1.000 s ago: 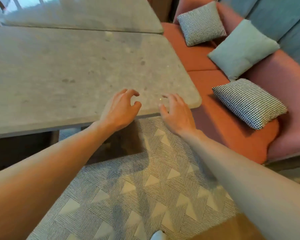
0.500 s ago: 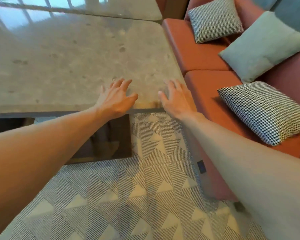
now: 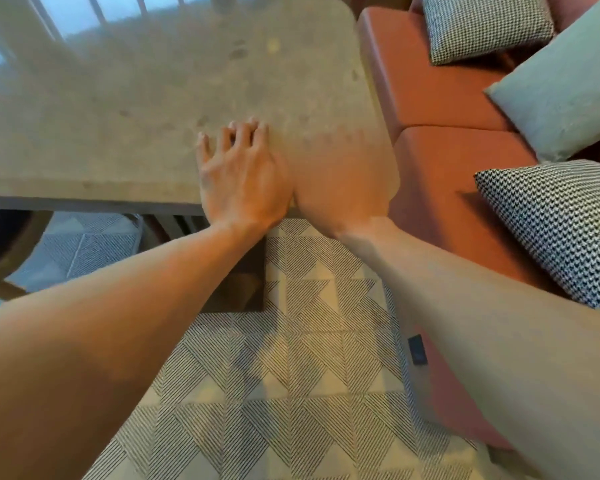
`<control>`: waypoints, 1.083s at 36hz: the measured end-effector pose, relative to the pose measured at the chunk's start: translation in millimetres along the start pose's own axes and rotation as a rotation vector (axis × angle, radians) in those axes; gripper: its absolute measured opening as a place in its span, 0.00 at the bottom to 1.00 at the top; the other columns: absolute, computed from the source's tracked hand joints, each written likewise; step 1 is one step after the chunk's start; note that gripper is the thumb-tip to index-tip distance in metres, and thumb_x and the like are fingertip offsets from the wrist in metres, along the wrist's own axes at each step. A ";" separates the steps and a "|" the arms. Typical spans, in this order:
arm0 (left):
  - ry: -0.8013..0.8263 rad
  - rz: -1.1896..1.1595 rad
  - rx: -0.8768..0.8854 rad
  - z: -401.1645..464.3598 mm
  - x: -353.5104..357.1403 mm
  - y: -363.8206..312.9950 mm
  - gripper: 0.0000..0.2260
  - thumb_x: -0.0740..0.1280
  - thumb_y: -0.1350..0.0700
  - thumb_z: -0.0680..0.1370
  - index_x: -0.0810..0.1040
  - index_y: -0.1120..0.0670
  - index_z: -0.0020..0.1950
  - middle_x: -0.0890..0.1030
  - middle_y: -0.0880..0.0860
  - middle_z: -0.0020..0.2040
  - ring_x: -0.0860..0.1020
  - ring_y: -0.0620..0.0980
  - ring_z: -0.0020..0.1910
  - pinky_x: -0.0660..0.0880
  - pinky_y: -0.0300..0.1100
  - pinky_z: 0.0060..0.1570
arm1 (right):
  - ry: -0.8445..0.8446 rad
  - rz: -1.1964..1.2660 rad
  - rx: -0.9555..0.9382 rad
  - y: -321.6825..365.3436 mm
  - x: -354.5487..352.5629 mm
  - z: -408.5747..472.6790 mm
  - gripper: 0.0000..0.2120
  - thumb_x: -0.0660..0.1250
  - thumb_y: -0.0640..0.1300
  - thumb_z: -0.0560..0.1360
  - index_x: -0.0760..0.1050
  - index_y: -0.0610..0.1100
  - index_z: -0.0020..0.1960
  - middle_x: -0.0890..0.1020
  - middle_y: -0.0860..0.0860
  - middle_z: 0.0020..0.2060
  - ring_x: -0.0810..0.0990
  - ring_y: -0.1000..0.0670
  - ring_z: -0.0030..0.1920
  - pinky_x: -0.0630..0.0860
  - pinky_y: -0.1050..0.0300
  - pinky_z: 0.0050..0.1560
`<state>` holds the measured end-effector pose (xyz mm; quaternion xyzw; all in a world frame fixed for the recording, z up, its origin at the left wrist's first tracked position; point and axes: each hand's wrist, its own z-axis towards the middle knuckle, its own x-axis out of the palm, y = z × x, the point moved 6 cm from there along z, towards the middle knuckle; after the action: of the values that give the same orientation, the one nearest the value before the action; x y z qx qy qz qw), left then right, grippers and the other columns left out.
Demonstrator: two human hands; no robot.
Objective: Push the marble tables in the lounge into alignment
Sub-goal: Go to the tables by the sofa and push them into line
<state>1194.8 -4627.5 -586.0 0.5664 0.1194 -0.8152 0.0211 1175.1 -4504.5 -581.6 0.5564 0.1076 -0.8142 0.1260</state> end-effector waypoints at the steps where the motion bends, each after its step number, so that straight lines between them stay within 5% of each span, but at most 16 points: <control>1: -0.006 0.006 0.003 0.0 -0.3 -0.2 0.25 0.48 0.48 0.80 0.72 0.55 0.72 0.74 0.55 0.72 0.70 0.58 0.71 0.61 0.60 0.73 | 0.001 -0.005 -0.004 -0.1 -0.3 0.2 0.26 0.47 0.61 0.79 0.72 0.49 0.67 0.76 0.47 0.64 0.73 0.43 0.62 0.66 0.44 0.61; 39: 0.032 0.009 -0.010 2.6 -1.0 -7.9 0.28 0.46 0.47 0.79 0.70 0.55 0.75 0.71 0.55 0.75 0.68 0.60 0.72 0.59 0.60 0.74 | 0.028 0.003 -0.015 -4.6 2.9 6.2 0.29 0.47 0.60 0.79 0.70 0.46 0.71 0.75 0.44 0.66 0.72 0.40 0.64 0.65 0.40 0.65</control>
<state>1191.4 -4620.5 -582.9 0.5798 0.1213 -0.8053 0.0260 1167.2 -4502.3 -581.9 0.5668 0.1143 -0.8054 0.1300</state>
